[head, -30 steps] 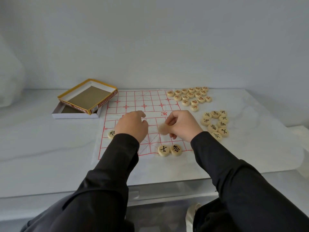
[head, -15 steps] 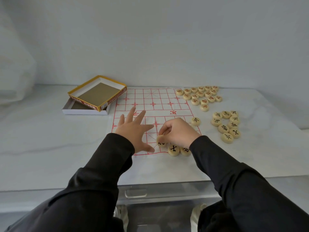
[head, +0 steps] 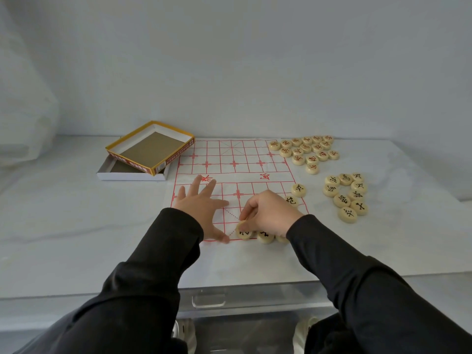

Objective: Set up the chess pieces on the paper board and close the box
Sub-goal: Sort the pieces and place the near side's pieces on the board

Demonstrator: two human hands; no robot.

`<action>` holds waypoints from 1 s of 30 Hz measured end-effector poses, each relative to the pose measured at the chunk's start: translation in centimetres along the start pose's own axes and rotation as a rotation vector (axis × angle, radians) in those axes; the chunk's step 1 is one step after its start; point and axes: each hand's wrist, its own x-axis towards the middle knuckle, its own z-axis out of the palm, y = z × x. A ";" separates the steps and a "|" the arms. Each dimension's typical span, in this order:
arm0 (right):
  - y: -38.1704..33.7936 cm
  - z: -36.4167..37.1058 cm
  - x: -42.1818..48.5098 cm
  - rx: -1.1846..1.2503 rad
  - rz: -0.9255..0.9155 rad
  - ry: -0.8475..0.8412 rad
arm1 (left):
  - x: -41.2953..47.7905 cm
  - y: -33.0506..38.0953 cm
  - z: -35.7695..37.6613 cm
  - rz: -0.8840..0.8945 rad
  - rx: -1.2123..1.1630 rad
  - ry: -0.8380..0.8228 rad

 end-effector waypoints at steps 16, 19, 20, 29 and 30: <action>0.2 -0.6 -0.3 -0.175 -0.061 0.015 | -0.2 0.2 -0.6 0.033 0.017 0.052; 0.2 -0.8 -0.5 -0.246 -0.095 -0.025 | -0.3 0.3 -0.6 0.031 0.015 0.038; 0.3 -0.7 -0.6 -0.280 -0.104 -0.038 | -0.3 0.3 -0.5 0.029 0.012 0.026; 0.3 0.1 -0.6 -0.338 -0.176 -0.074 | -0.2 0.5 -0.4 0.037 -0.019 0.028; 0.2 0.2 -0.6 -0.328 -0.180 -0.076 | -0.2 0.5 -0.4 0.036 -0.020 0.027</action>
